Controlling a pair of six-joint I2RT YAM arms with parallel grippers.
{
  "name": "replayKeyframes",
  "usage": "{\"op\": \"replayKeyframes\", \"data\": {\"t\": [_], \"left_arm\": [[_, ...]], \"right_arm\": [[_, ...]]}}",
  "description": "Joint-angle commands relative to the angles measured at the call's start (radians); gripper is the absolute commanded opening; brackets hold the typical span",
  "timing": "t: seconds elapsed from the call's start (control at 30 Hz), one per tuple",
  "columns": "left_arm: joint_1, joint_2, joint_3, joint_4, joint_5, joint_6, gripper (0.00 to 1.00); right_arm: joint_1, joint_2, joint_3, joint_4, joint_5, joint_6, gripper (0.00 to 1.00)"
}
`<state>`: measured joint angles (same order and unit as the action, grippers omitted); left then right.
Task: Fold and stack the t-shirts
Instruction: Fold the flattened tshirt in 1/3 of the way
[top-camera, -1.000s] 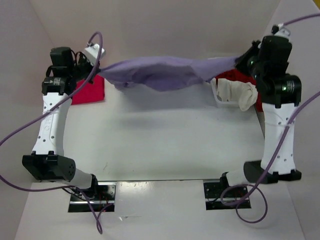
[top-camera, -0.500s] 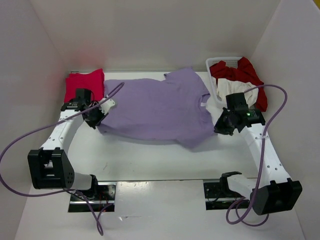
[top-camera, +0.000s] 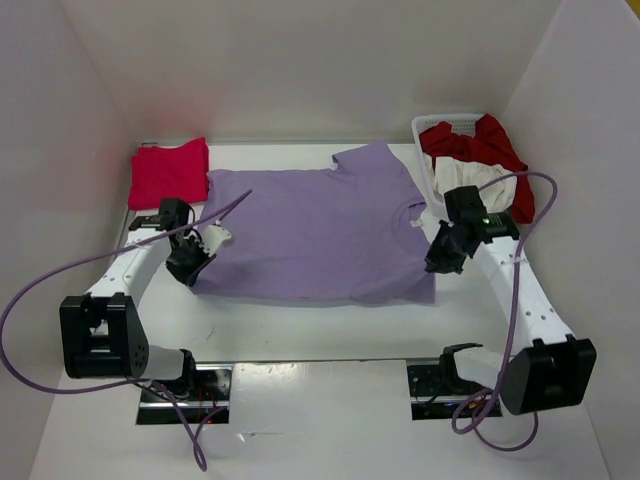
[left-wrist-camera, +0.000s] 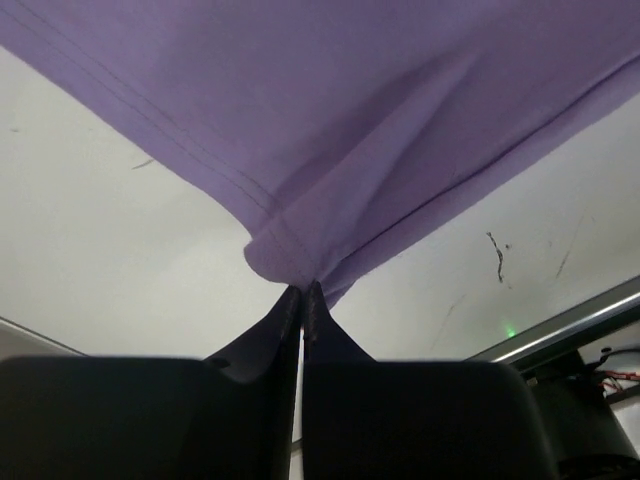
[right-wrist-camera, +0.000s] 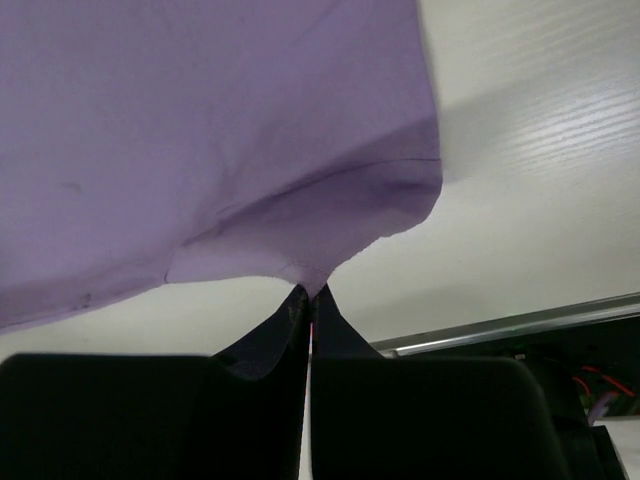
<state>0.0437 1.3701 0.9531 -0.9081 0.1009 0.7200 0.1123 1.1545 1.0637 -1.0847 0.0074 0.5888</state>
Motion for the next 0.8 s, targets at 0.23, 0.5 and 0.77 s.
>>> {"op": "replayKeyframes", "data": {"t": [0.23,0.5,0.77], "left_arm": [[-0.002,0.156,0.180,0.100,-0.024,-0.154,0.00],[-0.002,0.348,0.303,0.179,-0.058,-0.214,0.00],[-0.002,0.438,0.387,0.209,-0.141,-0.214,0.00]], "right_arm": [[-0.022,0.372,0.242,0.184,0.045,-0.116,0.00],[-0.049,0.546,0.350,0.256,0.063,-0.159,0.00],[-0.049,0.636,0.443,0.266,0.072,-0.179,0.00]]}}
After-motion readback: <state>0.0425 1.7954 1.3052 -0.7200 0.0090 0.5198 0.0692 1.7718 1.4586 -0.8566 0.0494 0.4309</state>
